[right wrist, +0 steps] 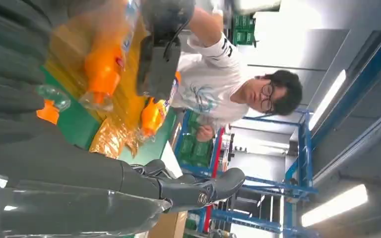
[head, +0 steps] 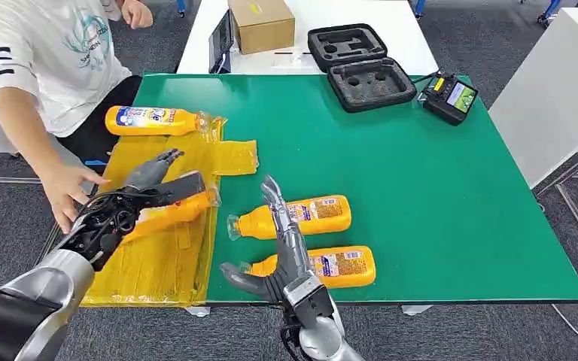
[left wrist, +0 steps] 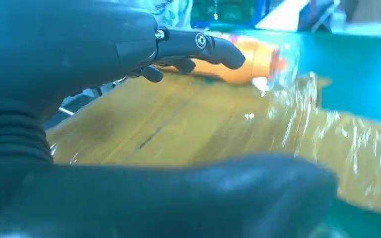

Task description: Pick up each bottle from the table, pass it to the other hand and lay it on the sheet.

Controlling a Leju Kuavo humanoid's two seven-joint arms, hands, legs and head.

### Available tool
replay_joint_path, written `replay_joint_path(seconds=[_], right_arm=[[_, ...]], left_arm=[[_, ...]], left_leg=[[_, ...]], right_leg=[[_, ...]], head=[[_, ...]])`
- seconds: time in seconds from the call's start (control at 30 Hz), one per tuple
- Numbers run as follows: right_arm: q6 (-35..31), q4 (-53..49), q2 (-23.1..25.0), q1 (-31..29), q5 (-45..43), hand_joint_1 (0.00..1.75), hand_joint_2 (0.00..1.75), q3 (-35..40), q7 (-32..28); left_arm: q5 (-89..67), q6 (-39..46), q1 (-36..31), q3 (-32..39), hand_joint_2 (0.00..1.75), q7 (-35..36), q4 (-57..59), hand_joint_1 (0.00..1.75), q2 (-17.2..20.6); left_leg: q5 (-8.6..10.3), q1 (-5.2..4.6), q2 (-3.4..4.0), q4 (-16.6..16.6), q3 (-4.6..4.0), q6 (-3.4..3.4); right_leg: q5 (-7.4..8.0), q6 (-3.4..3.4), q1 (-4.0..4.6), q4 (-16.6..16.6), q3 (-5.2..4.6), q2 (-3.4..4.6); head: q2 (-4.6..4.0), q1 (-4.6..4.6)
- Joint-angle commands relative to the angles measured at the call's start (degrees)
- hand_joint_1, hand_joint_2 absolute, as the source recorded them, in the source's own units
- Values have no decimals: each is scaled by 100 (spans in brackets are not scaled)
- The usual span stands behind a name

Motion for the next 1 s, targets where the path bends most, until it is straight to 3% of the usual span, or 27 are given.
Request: replay_joint_path(seconds=[0.03,0.3,0.47,0.6,0.7,0.77,0.83,1.0], right_arm=[[66,358,52,-101,-35,0,175,-249,13],[90,535,55,-183,-43,0,175,-282,13],[-127,641,-52,-279,355,0,175,-183,76],[-150,690,-175,-358,696,0,175,-190,247],[-379,637,-438,-434,2180,0,175,-71,955],[-75,359,-697,-450,3704,0,175,-171,1835],[522,98,-875,-480,4416,0,175,-342,2343],[573,89,-844,-471,4431,0,175,-381,2330]], left_arm=[[-129,120,-71,337,0,33,144,0,-41],[-113,88,-82,350,0,-108,238,0,-47],[1261,782,230,1501,0,-918,-427,0,-288],[1569,748,419,1576,0,-1047,-711,0,-259],[2000,857,706,1650,0,-1327,-1200,0,-268],[2296,817,1166,1621,0,-1375,-1919,0,-201],[2522,832,1729,1694,0,-1402,-2750,0,-155],[2535,821,1780,1697,0,-1389,-2832,0,-147]], left_leg=[[-9,3,-2,-5,29,-7],[-5,3,-2,-4,17,-3],[-5,4,-3,-3,13,-4],[-6,1,1,-8,22,-4],[-4,1,-2,-6,17,-3],[-8,1,0,-7,26,-3],[-5,-1,4,-8,18,-1],[-4,-2,-2,-1,4,-1]], right_leg=[[-9,-5,2,-3,27,6],[-5,-2,2,-4,17,2],[-4,-2,2,-4,16,2],[-4,-2,0,-7,23,6],[-4,-1,0,-6,17,3],[-6,-1,0,-8,25,6],[-2,1,-2,-8,16,9],[-4,1,-3,-2,5,1]], head=[[0,0],[0,0],[0,0],[0,0],[0,2],[0,0],[0,0],[0,2]])
